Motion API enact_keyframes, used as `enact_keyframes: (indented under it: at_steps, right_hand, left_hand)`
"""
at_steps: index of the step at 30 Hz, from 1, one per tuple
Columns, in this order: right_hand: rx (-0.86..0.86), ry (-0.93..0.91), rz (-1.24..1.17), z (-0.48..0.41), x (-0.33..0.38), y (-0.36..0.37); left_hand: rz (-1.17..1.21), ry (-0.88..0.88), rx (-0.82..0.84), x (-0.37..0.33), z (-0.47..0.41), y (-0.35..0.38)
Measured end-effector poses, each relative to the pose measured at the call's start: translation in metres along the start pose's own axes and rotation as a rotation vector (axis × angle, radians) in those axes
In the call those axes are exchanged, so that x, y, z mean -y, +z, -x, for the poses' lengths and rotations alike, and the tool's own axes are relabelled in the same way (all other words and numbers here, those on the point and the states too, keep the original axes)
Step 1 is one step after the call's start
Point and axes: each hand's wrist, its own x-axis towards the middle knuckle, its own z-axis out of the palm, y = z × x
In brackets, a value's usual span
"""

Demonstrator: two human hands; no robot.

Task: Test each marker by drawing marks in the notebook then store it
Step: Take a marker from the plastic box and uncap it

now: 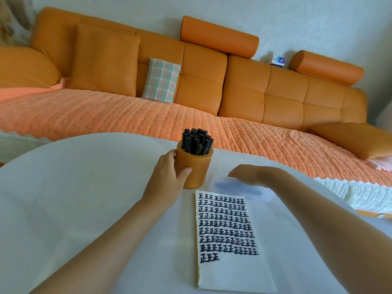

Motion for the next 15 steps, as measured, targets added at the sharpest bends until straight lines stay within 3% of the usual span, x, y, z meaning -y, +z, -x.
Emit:
enact_keyframes:
  at_steps: [4,10,12,15]
  right_hand:
    - [-0.086,-0.060,-0.099,-0.003,-0.003,-0.002]
    - [-0.510,-0.164,-0.303,0.017,-0.008,-0.010]
    - [-0.610,-0.222,-0.517,0.035,-0.003,-0.011]
    - [-0.518,-0.305,-0.999,0.068,0.007,-0.003]
  left_hand:
    - [-0.035,-0.015,-0.050,-0.005,0.005,0.001]
    - [-0.026,0.041,-0.124,-0.018,0.013,-0.010]
    - [0.005,0.067,-0.080,-0.024,0.018,-0.014]
    - [0.060,0.126,0.020,-0.033,0.031,-0.016]
